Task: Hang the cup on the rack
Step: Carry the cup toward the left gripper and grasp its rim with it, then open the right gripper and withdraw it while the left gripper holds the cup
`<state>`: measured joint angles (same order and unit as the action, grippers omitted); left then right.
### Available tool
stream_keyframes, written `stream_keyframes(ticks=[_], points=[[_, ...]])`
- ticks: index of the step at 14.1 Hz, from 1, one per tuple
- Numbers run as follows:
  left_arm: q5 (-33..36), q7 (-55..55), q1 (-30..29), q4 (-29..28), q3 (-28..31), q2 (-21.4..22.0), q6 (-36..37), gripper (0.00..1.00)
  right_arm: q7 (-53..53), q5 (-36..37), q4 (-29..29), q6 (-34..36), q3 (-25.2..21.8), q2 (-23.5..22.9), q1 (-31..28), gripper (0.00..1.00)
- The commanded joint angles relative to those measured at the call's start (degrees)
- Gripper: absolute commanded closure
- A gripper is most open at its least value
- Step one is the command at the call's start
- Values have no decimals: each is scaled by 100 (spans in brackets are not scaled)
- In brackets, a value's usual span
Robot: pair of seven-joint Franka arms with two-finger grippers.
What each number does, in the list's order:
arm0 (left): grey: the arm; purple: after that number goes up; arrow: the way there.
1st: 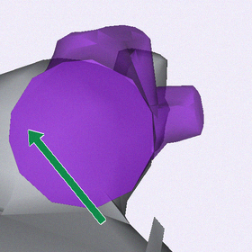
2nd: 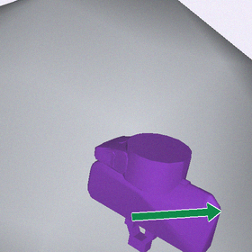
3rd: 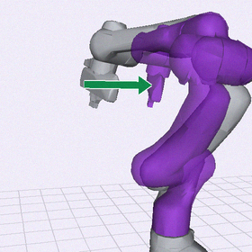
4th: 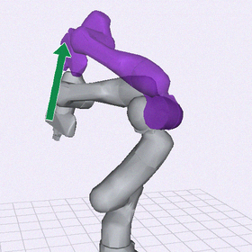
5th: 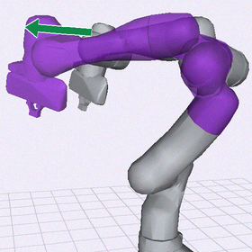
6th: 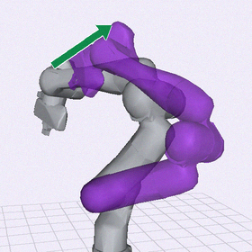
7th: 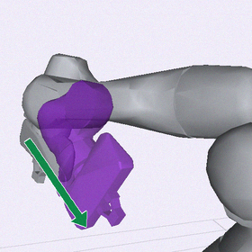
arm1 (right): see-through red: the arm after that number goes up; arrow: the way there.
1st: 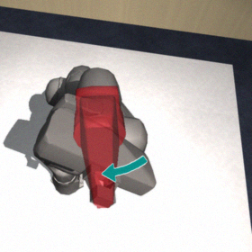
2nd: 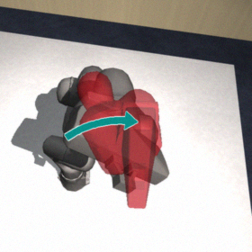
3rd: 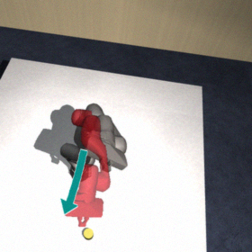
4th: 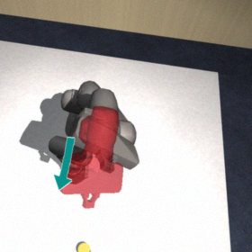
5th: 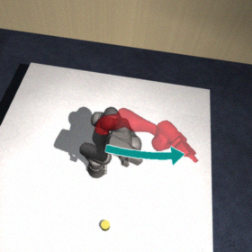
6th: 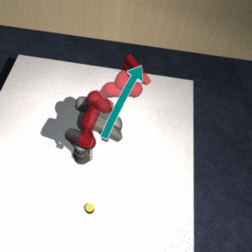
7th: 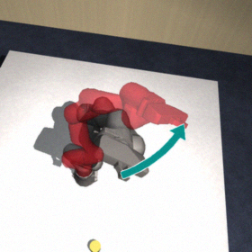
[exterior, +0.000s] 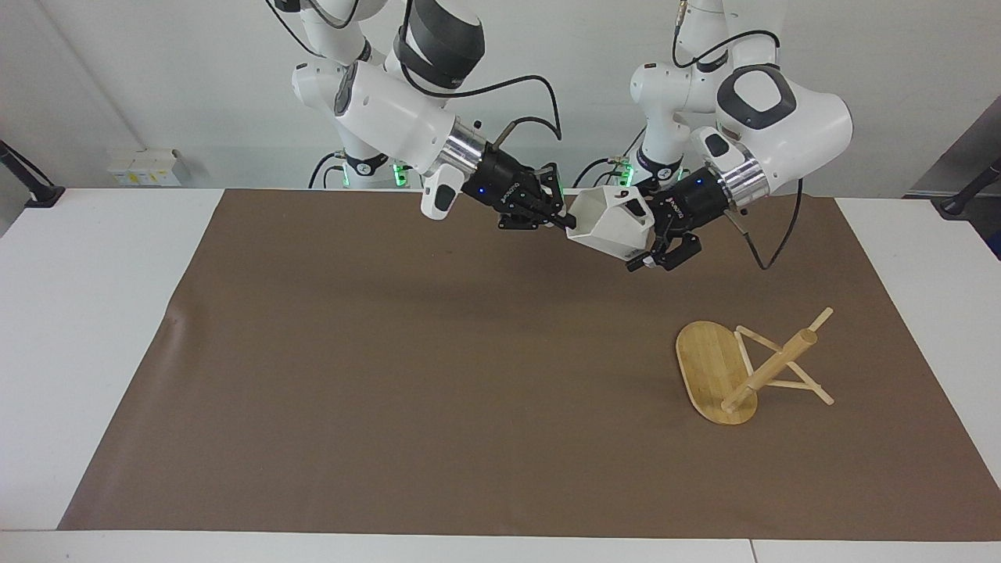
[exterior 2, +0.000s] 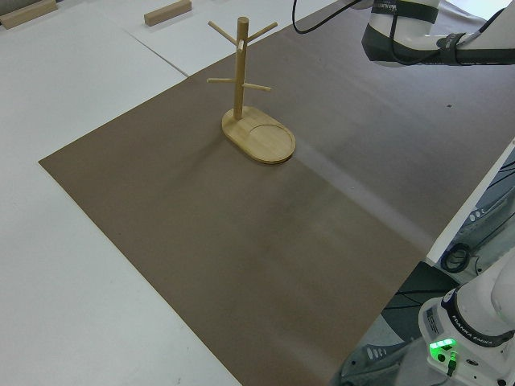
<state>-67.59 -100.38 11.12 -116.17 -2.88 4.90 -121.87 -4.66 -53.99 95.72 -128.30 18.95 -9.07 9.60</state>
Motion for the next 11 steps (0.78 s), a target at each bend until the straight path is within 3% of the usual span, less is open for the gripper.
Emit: stream_keyframes(ticks=[1, 11], points=[[-114, -43, -4, 15, 77, 81, 164, 0, 203, -244, 34, -81, 38, 11, -55, 100], [-105, 63, 4, -29, 95, 196, 137, 0, 185, -244, 43, -90, 38, 11, -55, 100]])
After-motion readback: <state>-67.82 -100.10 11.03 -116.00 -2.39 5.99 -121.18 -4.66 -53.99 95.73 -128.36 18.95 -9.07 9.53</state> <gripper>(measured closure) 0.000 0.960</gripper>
